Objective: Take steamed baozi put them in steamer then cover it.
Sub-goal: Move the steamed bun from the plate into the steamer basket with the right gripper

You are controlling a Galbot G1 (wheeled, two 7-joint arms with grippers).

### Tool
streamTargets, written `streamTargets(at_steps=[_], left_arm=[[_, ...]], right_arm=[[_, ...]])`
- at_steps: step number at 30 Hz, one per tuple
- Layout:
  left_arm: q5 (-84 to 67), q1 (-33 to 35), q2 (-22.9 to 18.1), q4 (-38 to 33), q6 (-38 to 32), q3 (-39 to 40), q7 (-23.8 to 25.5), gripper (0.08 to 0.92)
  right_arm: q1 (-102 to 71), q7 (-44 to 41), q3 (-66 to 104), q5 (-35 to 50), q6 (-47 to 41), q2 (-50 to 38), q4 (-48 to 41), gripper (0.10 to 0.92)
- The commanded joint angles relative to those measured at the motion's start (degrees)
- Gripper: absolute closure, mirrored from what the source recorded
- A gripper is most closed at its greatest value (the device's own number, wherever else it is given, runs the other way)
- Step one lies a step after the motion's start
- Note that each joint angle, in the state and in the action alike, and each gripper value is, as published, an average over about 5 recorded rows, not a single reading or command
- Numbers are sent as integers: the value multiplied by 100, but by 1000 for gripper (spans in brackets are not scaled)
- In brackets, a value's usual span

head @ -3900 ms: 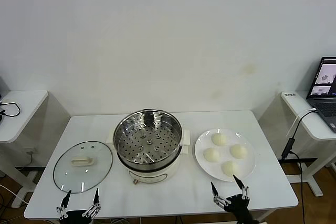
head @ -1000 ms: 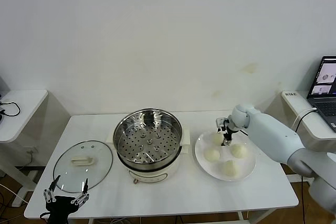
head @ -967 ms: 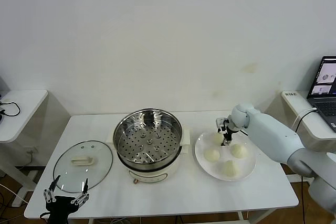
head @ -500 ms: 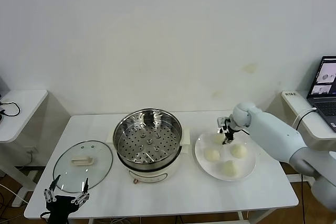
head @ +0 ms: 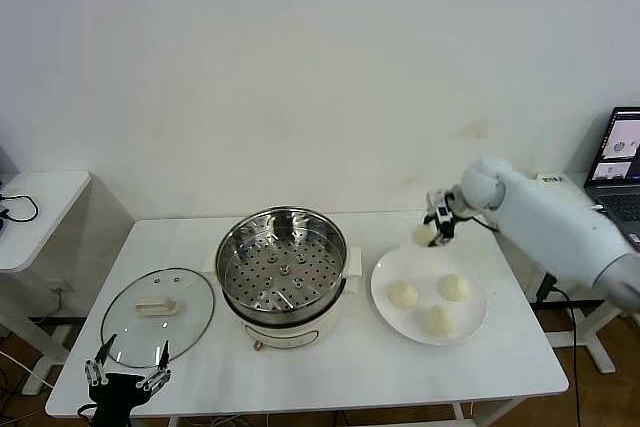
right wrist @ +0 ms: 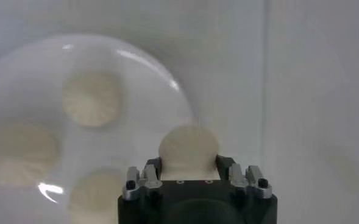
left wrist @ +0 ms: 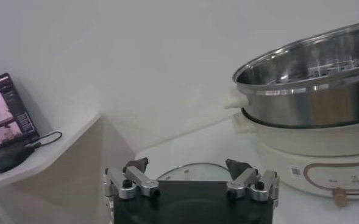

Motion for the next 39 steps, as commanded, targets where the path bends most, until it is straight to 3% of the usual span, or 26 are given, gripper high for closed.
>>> streamTargets(at_steps=[1, 10, 18, 28, 39], left_arm=[[-1, 3, 1, -10, -2, 4, -1, 177], [-41, 10, -3, 24, -19, -39, 0, 177], [-68, -20, 30, 85, -18, -135, 14, 177], [-88, -62, 48, 161, -16, -204, 39, 177], [-76, -95, -40, 105, 1, -162, 56, 177]], right_arm=[[1013, 5, -622, 840, -59, -125, 671, 457], [1610, 389, -1133, 1446, 187, 934, 587, 457], [1673, 600, -1655, 1305, 762, 2095, 328, 465], [1342, 680, -2139, 536, 1876, 2878, -85, 460], [787, 886, -2206, -1074, 2790, 3188, -673, 457]])
